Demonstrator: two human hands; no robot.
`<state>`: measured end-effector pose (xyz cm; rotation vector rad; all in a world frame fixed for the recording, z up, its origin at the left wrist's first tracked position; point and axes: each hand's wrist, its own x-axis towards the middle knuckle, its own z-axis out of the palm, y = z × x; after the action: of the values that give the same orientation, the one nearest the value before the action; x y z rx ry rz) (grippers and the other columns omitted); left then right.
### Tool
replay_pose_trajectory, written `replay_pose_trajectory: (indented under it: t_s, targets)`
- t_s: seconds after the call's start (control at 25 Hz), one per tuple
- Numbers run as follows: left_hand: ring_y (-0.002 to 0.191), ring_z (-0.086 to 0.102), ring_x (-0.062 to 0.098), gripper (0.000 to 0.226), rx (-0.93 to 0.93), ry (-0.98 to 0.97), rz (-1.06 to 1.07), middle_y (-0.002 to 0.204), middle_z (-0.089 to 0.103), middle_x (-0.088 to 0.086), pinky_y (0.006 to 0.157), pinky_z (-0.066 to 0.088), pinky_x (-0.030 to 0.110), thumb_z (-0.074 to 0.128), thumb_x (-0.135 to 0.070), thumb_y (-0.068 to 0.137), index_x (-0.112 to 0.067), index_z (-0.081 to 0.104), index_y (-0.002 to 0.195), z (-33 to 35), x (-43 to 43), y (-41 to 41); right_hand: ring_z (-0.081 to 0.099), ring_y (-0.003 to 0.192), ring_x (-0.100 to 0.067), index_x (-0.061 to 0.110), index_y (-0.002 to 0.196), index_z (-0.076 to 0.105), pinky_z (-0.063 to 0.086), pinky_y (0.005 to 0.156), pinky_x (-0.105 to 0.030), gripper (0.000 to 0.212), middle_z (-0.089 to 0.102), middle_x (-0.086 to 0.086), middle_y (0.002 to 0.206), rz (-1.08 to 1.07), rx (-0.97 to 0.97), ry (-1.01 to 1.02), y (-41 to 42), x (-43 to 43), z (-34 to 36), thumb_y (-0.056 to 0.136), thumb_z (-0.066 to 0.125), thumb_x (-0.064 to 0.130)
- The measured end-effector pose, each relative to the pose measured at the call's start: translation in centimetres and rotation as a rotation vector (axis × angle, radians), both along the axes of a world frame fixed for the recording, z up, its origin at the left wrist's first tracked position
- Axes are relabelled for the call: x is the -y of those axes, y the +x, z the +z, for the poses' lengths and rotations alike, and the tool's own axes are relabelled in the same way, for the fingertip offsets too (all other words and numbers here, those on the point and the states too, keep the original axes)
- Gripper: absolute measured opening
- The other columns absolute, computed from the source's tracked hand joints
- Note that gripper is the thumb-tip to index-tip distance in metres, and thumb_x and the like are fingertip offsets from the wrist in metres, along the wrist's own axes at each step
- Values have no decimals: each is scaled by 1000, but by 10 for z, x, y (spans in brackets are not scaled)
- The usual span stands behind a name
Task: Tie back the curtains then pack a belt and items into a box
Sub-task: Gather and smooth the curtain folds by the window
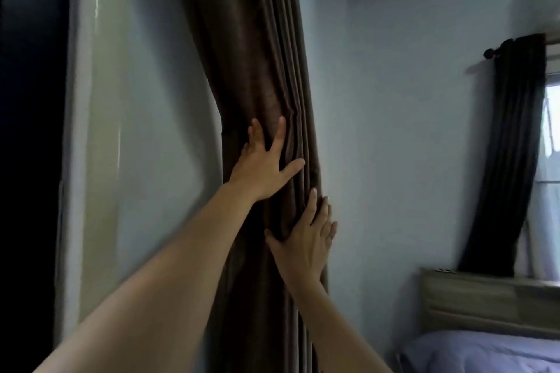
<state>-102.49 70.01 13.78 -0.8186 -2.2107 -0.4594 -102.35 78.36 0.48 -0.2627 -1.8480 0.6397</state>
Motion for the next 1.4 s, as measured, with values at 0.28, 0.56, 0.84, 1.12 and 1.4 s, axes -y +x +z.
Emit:
replay_pose_trajectory:
  t_s: [0.28,0.56,0.84,1.12,1.4]
  targets:
    - [144,-2,38,91,71,86,122,155,-25,11,114,14,53,34,-73,81,-42,-29,138,-19,-3,-2,41,121,-29,34,135,1,37,107,-45,104,27,-10,135,331,-51,131,-1,-25,-5,65,77,45]
    - [146,3,18,98,52,260,191,159,-2,2,118,16,41,37,-77,73,-45,-30,137,-59,25,67,48,119,-8,56,125,-20,51,84,-26,120,18,23,140,945,94,163,57,-25,-31,57,79,48]
    - [106,53,-12,87,167,422,283,130,48,-25,95,38,7,55,-46,87,-45,-10,145,-80,51,147,43,118,-4,51,133,17,49,97,-38,108,38,23,126,1366,147,168,77,0,-29,45,77,62]
    - [106,51,-19,71,-19,598,431,114,55,-34,90,38,-1,59,-37,87,-42,18,144,-117,74,225,50,117,7,40,134,32,48,85,-9,96,46,25,130,1914,201,-164,103,26,-51,52,68,76]
    - [89,56,-13,68,-106,583,764,114,59,-20,72,33,-10,60,-31,87,-36,23,145,-152,112,308,32,132,0,35,141,16,33,112,-33,97,26,15,150,1618,27,-171,140,48,-60,62,65,60]
